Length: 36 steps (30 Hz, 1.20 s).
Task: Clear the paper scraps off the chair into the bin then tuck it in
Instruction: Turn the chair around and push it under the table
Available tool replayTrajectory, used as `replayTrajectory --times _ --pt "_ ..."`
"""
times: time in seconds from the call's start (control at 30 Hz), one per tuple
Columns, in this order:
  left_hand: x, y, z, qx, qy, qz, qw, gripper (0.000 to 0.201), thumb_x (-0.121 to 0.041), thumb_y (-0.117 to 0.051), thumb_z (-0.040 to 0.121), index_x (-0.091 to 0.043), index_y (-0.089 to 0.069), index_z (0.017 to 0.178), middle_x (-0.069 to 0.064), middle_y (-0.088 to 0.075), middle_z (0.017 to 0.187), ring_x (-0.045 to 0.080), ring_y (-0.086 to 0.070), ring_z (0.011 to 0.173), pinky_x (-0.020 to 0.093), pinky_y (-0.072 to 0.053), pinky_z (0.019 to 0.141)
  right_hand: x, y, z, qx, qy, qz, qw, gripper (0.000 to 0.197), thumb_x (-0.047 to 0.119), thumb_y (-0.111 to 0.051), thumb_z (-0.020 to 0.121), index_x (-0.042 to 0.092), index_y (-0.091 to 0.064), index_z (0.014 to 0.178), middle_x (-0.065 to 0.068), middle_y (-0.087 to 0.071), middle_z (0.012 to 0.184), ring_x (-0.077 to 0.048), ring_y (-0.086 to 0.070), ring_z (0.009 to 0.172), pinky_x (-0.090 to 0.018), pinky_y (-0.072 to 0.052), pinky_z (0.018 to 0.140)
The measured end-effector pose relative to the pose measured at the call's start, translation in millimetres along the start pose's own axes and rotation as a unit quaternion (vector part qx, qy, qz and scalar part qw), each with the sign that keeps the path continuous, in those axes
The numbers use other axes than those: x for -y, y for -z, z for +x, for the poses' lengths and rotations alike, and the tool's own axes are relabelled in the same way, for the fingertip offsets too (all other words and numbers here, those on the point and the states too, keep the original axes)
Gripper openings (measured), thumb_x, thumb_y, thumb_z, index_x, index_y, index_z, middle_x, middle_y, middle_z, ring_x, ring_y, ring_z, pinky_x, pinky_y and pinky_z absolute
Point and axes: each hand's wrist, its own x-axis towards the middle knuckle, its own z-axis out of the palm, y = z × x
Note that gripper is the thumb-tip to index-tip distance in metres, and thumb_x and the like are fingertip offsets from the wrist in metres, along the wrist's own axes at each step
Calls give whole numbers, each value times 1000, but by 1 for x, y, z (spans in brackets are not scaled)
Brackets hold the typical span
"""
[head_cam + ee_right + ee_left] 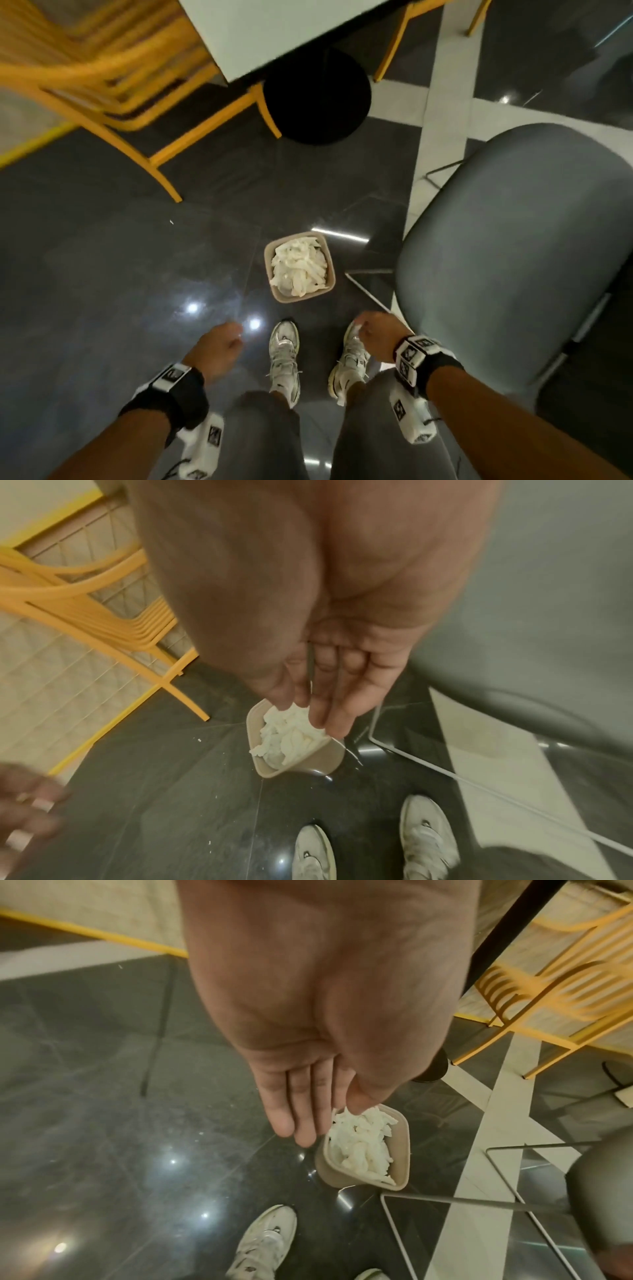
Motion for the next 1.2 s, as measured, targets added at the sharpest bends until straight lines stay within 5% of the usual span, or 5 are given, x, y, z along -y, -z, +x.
replayTrajectory --times 0.2,0.4,0.7,0.87,1.2 --pt "48 -10 -118 -25 29 2 999 30 7 -60 86 -13 -65 64 0 -64 80 8 -56 77 30 -43 82 -74 -36 -111 -9 -72 15 997 34 30 -46 97 26 -62 127 0 -64 132 -23 -60 122 -29 -45 101" --pt "96 -25 -181 4 97 -6 995 24 -1 -56 89 -16 -72 82 15 -73 87 28 -69 80 37 -53 80 -132 -123 -211 -64 -173 115 976 27 23 -56 94 25 -67 118 -5 -72 117 -22 -68 103 -22 -44 79" --pt "141 -14 -192 45 51 40 997 17 -2 -60 92 -5 -73 102 20 -73 104 36 -69 97 30 -52 87 -114 -314 -315 -72 -267 226 934 18 33 -57 90 51 -57 91 5 -72 114 -16 -68 112 -23 -46 94" --pt "135 -1 -195 67 42 71 994 18 -6 -64 85 -20 -71 76 4 -75 75 21 -74 73 40 -60 82 -91 -384 -343 -57 -278 297 912 27 27 -57 90 49 -60 73 1 -70 111 -18 -67 107 -19 -49 87" --pt "42 -23 -192 79 -24 118 990 12 -4 -65 86 -15 -66 82 6 -69 68 23 -63 68 44 -59 79 -70 -434 -390 -77 -264 334 901 30 28 -42 102 33 -58 127 -2 -62 136 -21 -59 125 -25 -42 94"
